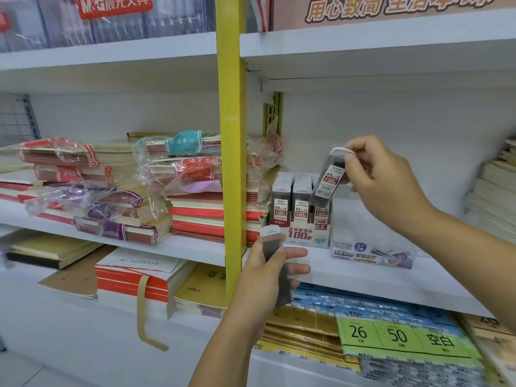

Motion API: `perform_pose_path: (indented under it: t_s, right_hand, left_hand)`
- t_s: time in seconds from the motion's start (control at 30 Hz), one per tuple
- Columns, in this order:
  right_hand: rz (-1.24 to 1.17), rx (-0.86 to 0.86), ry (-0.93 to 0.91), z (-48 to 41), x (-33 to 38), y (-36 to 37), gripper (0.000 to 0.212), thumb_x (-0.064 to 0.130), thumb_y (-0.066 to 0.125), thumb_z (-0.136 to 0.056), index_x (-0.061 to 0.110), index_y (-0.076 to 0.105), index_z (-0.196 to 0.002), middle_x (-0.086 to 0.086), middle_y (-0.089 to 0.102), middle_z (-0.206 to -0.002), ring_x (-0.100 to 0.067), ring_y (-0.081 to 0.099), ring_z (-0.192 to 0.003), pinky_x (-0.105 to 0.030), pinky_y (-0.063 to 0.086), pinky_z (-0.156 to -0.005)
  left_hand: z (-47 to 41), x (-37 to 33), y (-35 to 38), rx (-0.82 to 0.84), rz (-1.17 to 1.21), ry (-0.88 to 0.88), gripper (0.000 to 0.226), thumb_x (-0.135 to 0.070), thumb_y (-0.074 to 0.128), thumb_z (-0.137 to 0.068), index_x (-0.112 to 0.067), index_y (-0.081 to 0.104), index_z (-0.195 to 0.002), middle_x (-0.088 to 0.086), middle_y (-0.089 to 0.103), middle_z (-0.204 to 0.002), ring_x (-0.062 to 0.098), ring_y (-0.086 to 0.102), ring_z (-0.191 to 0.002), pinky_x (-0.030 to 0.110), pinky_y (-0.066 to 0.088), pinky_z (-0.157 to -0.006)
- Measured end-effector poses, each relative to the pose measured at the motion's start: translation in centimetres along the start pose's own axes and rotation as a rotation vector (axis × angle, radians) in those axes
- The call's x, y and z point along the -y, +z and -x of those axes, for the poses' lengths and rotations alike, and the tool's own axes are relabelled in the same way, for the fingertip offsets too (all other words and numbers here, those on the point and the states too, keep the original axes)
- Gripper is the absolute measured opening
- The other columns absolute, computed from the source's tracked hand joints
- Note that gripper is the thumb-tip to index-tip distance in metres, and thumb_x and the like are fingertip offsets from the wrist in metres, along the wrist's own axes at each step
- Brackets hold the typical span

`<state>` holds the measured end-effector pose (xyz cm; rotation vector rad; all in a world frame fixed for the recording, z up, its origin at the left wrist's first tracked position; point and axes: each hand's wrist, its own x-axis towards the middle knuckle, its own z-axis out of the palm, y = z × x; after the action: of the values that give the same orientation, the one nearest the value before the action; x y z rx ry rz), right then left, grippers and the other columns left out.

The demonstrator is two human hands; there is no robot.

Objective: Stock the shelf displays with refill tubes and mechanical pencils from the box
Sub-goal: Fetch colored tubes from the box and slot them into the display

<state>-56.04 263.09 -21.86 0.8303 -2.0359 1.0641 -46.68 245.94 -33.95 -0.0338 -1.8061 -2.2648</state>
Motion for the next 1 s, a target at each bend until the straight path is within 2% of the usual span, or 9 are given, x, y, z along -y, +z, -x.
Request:
perform_pose_path:
  t_s: [0.2,0.3,0.4,0.53,0.6,0.73,0.83,0.9,1.0]
  right_hand:
    - [0.214,0.124,-0.052,-0.1,-1.7,1.2,0.008,0.026,0.051,-0.097,0.022,0.057,-0.099,0.009,0.063,-0.081,-0.008,0.059,-0.073,-0.038,0.05,-0.068]
    - [0.281,0.156,-0.052,-0.2,-2.6,1.9,0.01,0.025,0.054,-0.095,0.022,0.063,-0.099,0.005,0.063,-0.089,-0.007,0.056,-0.076,-0.026,0.045,-0.067]
    - [0.373,0.164,-0.067,0.0,-3.4,2.7,0.021,0.023,0.059,-0.093,0.015,0.071,-0.109,-0.002,0.06,-0.096,-0.012,0.05,-0.082,-0.026,0.039,-0.072]
    - [0.402,0.114,-0.025,0.7,-4.0,2.9,0.028,0.025,0.061,-0.093,0.017,0.068,-0.119,-0.002,0.057,-0.103,-0.009,0.045,-0.082,-0.022,0.033,-0.072]
    - [0.409,0.084,-0.018,1.3,-3.7,2.8,0.032,0.026,0.061,-0.093,0.02,0.063,-0.124,0.001,0.054,-0.104,-0.007,0.043,-0.08,-0.02,0.033,-0.072]
    - [0.119,0.161,0.005,3.4,-1.4,2.5,0.019,0.032,0.058,-0.091,0.032,0.067,-0.107,0.015,0.06,-0.084,-0.001,0.052,-0.072,-0.012,0.039,-0.063]
    - [-0.253,0.355,0.124,5.1,0.4,2.7,0.014,0.04,0.057,-0.09,0.041,0.065,-0.102,0.01,0.067,-0.081,-0.001,0.059,-0.067,-0.012,0.046,-0.059]
    - [-0.314,0.403,0.158,5.7,0.7,3.2,0.013,0.036,0.056,-0.093,0.038,0.064,-0.103,0.006,0.068,-0.081,-0.003,0.061,-0.065,-0.012,0.044,-0.057]
    - [-0.287,0.385,0.205,6.0,0.3,3.3,0.016,0.023,0.049,-0.098,0.035,0.06,-0.101,0.009,0.066,-0.074,0.0,0.06,-0.065,-0.014,0.045,-0.06]
  left_hand:
    - [-0.1,0.1,0.1,0.007,-0.029,0.03,0.018,-0.018,0.045,-0.105,-0.029,0.05,-0.119,-0.004,0.078,-0.099,0.016,0.076,-0.086,0.021,0.058,-0.064]
    - [-0.2,0.1,0.1,-0.012,-0.024,0.061,0.015,-0.018,0.049,-0.104,-0.026,0.053,-0.116,-0.003,0.078,-0.098,0.017,0.076,-0.085,0.022,0.058,-0.063]
    - [-0.3,0.1,0.1,-0.055,-0.006,0.103,0.013,-0.019,0.055,-0.101,-0.025,0.061,-0.111,0.0,0.078,-0.096,0.019,0.076,-0.086,0.023,0.06,-0.065]
    - [-0.3,0.2,0.1,-0.107,0.028,0.158,0.017,-0.024,0.063,-0.096,-0.037,0.074,-0.097,0.007,0.077,-0.093,0.021,0.076,-0.084,0.025,0.059,-0.066]
    - [-0.4,0.3,0.2,-0.105,0.008,0.175,0.02,-0.027,0.062,-0.096,-0.042,0.074,-0.099,0.005,0.077,-0.09,0.017,0.074,-0.076,0.026,0.059,-0.065]
    - [-0.5,0.5,0.8,-0.103,-0.099,0.227,0.021,-0.032,0.061,-0.096,-0.046,0.073,-0.104,-0.005,0.074,-0.089,0.005,0.064,-0.072,0.019,0.055,-0.066]
    - [-0.4,0.3,1.4,-0.068,-0.246,0.274,0.032,-0.036,0.059,-0.097,-0.066,0.064,-0.108,-0.025,0.07,-0.108,-0.011,0.063,-0.094,0.009,0.051,-0.078]
    - [-0.4,0.5,1.8,-0.032,-0.323,0.286,0.038,-0.035,0.057,-0.099,-0.07,0.055,-0.115,-0.035,0.061,-0.118,-0.016,0.055,-0.11,0.002,0.044,-0.084]
    - [-0.4,1.0,2.0,-0.009,-0.344,0.279,0.041,-0.034,0.055,-0.1,-0.058,0.05,-0.133,-0.037,0.054,-0.12,-0.016,0.05,-0.114,0.003,0.042,-0.086]
